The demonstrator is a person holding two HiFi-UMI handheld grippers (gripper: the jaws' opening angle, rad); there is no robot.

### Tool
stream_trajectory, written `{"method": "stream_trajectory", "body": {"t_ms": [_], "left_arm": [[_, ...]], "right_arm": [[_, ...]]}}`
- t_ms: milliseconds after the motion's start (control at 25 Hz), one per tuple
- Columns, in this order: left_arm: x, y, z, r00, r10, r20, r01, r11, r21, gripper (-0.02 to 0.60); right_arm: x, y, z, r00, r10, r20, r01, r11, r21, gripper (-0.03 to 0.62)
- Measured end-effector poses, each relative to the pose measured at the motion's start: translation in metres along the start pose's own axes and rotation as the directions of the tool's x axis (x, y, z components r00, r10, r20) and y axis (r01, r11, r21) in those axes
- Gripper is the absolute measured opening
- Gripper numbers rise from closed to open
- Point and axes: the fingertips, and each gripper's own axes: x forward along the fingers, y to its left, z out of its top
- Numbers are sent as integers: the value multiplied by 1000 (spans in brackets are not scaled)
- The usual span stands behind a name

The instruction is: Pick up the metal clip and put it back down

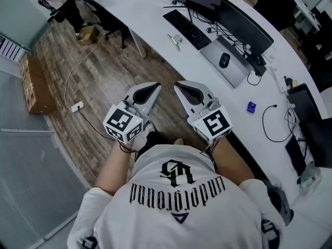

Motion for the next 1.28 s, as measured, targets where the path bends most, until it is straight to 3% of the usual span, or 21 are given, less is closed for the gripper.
{"method": "stream_trajectory", "body": {"t_ms": [280,480,1000,1280], "left_arm": [[2,24,-3,1000,-3,-5,3,1000,-16,11],[0,46,-8,999,-48,0,48,998,-36,12],[-36,152,1,988,-148,42,150,987,-54,12],[-53,203,6,980,-188,61,192,979,-61,12]], "right_arm": [[18,-6,-11,1000,10,-28,-9,1000,15,15],[42,-9,-16,999,-2,-46,3,1000,13,15],[153,-3,-13,997,-38,-68,39,999,9,15],[196,-6,-6,990,-112,-86,111,994,-11,15]]}}
